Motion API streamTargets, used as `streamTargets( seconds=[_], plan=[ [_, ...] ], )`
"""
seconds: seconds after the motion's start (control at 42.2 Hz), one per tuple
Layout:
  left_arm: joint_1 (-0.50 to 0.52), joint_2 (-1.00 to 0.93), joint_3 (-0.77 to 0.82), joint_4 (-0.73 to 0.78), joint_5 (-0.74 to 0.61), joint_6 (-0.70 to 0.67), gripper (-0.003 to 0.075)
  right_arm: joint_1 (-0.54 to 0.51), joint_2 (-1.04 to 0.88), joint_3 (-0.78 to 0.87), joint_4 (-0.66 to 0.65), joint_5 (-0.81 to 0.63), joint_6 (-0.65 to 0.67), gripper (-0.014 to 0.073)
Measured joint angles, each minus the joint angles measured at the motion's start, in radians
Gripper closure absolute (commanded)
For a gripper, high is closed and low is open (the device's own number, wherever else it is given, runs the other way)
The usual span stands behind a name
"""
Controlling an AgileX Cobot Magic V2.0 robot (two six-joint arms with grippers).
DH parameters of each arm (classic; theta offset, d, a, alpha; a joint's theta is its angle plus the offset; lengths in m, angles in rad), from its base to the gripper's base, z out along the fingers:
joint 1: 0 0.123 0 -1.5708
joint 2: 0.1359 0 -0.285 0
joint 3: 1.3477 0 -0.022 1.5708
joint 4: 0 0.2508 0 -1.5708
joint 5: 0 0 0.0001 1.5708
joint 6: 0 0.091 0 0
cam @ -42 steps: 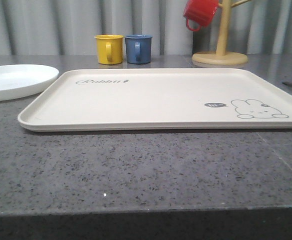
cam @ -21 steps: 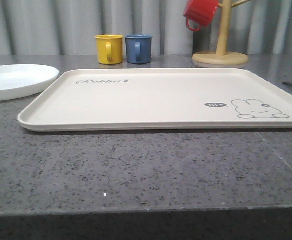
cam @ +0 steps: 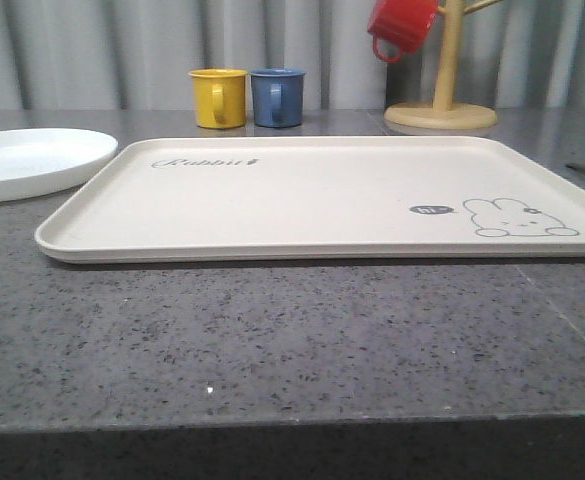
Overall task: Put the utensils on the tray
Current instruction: 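Move the left gripper down toward the white plate's rim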
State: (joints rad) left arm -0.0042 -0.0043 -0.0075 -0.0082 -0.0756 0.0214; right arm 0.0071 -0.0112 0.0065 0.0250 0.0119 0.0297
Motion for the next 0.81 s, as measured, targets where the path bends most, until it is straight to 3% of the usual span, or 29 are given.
streamTargets(
  seconds=[0.19,0.522,0.806],
  plan=[
    [0.000,0.000,-0.178,0.000,0.084,0.000,0.0741,0.000,0.004,-0.196,-0.008,0.154,0.000,0.0659],
    [0.000,0.236,-0.650,0.000,0.529,0.000,0.0741,0.000,0.261,-0.537,-0.010,0.425,0.000,0.0659],
    [0.000,0.396,-0.687,0.000,0.706,0.000,0.0741,0.000,0.431,-0.576,-0.012,0.528,0.000,0.0659]
  ],
)
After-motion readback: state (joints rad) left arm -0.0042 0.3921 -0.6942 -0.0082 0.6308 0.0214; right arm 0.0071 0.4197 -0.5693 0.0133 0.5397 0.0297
